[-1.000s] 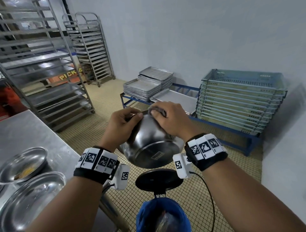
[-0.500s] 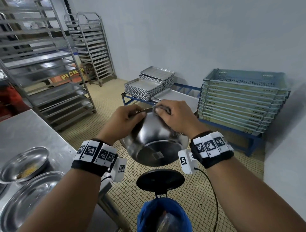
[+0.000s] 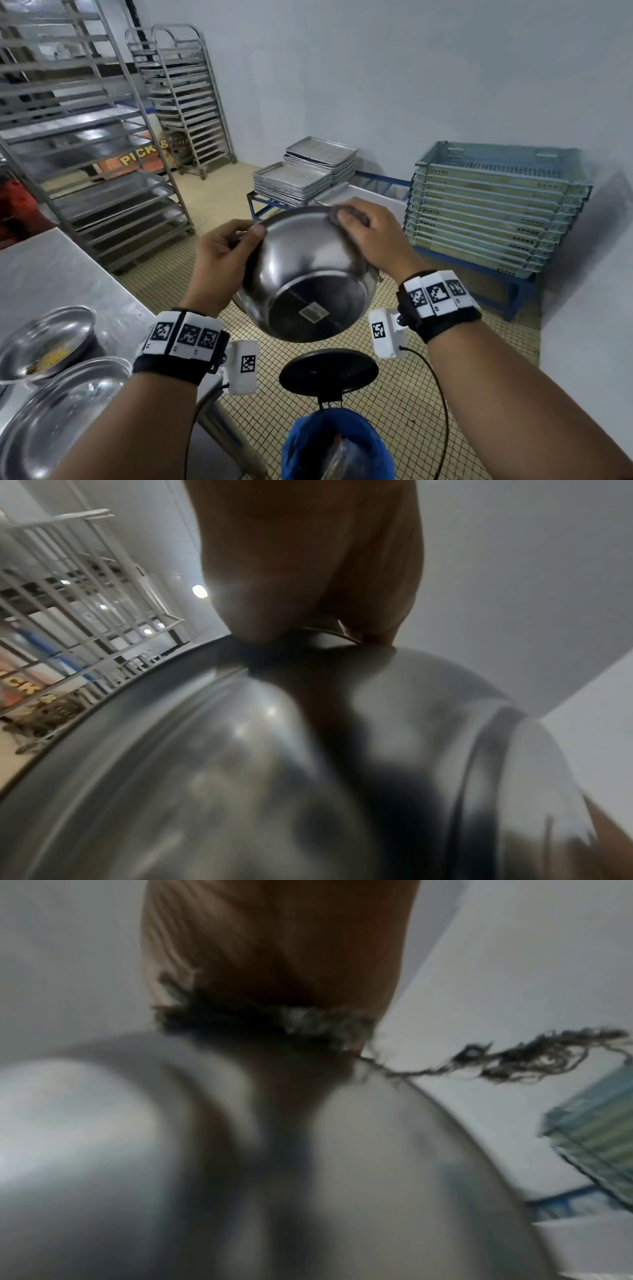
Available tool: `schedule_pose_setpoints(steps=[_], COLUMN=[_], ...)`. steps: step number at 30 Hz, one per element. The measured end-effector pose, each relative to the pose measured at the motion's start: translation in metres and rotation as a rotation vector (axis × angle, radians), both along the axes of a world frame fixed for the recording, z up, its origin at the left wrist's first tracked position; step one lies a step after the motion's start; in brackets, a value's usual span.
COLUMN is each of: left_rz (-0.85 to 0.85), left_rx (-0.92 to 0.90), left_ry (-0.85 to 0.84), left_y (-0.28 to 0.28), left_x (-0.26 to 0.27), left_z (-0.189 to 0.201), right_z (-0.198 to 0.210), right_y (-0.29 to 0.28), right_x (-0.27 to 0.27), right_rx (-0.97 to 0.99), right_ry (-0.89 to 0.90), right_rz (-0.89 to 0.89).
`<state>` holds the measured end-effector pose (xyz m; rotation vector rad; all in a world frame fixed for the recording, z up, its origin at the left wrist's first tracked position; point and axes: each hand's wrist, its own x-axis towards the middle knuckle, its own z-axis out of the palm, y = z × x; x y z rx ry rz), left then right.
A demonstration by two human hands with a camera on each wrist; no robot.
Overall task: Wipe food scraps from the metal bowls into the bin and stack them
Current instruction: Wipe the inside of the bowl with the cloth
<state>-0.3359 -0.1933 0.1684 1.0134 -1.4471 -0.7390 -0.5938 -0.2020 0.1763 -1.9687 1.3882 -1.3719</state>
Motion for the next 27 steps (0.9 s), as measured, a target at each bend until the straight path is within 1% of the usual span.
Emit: schedule_pose_setpoints(steps=[1,2,3,6,8,10,11,13,14,15,17,19,20,22,23,24,27], left_rz=[0.006,0.012,0.037,0.134,0.155,0.173,0.166,0.089,0.037,0.003,-0.001,0.025,0.045,0.079,0.084,0.083,0.052], left_rx=[0.007,0.014,0.02,0.109,0.215,0.349,0.463,0.702,0.779,0.807,0.775,0.736,0.713,0.654,0.624,0.593,0.501], left_ry=[0.101,0.176,0.195,0.066,-0.005,-0.028,-0.005,0.12,0.198,0.264,0.318,0.375,0.417,0.488,0.505,0.517,0.521], left_y=[0.0,-0.001,-0.002,-0.008,-0.009,-0.006,-0.003,0.002,0.004,0.005,0.005,0.004,0.004,0.005,0.007,0.009,0.014], left_x=[0.006,0.01,0.013,0.012,0.007,-0.001,-0.006,-0.018,-0.022,-0.025,-0.026,-0.023,-0.021,-0.017,-0.015,-0.014,-0.01], left_z=[0.0,-0.002,-0.004,-0.013,-0.014,-0.01,-0.005,0.0,0.0,-0.001,-0.009,-0.018,-0.022,-0.029,-0.031,-0.034,-0.04], right_z=[-0.006,-0.013,-0.019,-0.024,-0.021,-0.02,-0.023,-0.03,-0.035,-0.04,-0.047,-0.054,-0.056,-0.058,-0.058,-0.058,-0.057], right_y=[0.0,0.0,0.002,0.006,0.009,0.011,0.011,0.014,0.016,0.02,0.028,0.036,0.04,0.045,0.045,0.045,0.035], right_x=[-0.009,-0.015,-0.017,-0.007,0.002,0.012,0.017,0.027,0.031,0.034,0.038,0.041,0.041,0.041,0.04,0.039,0.036], right_rx=[0.041,0.067,0.076,0.019,-0.1,-0.259,-0.323,-0.394,-0.411,-0.422,-0.412,-0.353,-0.304,-0.174,-0.117,-0.085,-0.095], right_ry=[-0.109,-0.182,-0.212,-0.204,-0.073,0.146,0.256,0.43,0.479,0.498,0.473,0.424,0.369,0.186,0.112,0.076,0.121], right_rz=[-0.005,-0.009,-0.018,-0.068,-0.107,-0.126,-0.128,-0.111,-0.087,-0.059,0.012,0.098,0.139,0.197,0.2,0.177,0.015])
